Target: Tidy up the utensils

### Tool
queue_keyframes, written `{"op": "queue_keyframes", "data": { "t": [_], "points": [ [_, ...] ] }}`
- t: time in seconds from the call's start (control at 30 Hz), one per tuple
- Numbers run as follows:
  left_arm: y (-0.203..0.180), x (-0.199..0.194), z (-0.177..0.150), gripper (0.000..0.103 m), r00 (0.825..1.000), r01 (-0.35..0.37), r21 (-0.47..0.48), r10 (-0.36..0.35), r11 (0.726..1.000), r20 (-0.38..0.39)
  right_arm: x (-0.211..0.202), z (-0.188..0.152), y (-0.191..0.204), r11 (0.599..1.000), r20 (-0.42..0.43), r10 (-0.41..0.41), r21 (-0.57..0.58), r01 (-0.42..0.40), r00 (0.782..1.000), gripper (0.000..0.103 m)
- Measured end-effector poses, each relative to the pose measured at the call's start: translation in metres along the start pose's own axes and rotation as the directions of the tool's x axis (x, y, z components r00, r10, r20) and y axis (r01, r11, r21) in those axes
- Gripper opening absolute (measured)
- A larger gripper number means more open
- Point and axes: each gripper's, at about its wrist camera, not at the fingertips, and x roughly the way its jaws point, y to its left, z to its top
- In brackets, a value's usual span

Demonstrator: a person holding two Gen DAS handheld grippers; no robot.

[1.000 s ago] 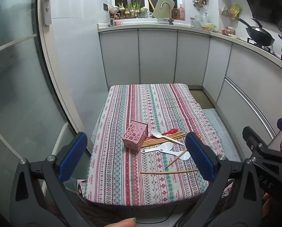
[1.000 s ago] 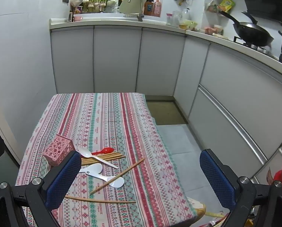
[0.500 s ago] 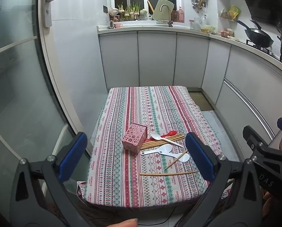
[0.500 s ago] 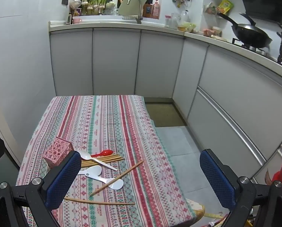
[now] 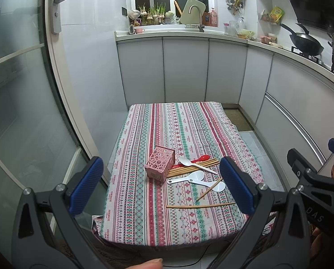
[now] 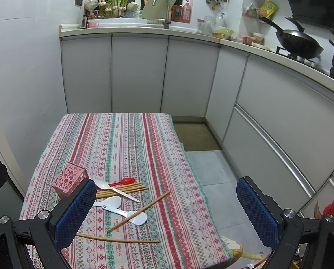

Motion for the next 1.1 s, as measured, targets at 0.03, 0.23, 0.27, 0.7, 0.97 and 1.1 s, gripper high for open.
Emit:
{"op": "queue_keyframes", "data": {
  "t": [0.03,0.23,0.27,0.7,0.97,1.1],
  "points": [
    [0.0,0.0002,0.0,0.103,1.0,0.0,0.0,0.0,1.0,-0.001,0.0,0.0001,0.0001,1.0,0.0,0.001,0.0,-0.001,1.0,0.103],
    [0.0008,0.0,0.0004,0.103,1.0,0.0,0.001,0.0,1.0,0.0,0.0,-0.0004,0.0004,1.0,0.001,0.002,0.0,-0.002,1.0,0.103],
    [-0.0001,0.0002,0.0002,0.103,1.0,0.0,0.001,0.0,1.0,0.001,0.0,-0.0005,0.0006,1.0,0.001,0.001,-0.001,-0.001,1.0,0.103],
    [-0.0006,0.0008,0.0001,0.103,1.0,0.001,0.004,-0.001,1.0,0.003,-0.0001,-0.0005,0.0011,1.0,0.001,0.001,0.001,-0.001,1.0,0.103],
    [-0.0019,0.0004,-0.0005,0.103,1.0,0.003,0.005,-0.004,1.0,0.004,0.0004,-0.0008,0.0015,1.0,0.001,-0.001,0.002,0.001,1.0,0.103],
    [-0.002,0.0005,-0.0001,0.103,1.0,0.004,0.006,-0.004,1.0,0.004,0.0003,-0.0007,0.0011,1.0,0.001,-0.003,0.001,0.003,1.0,0.103]
  ]
}}
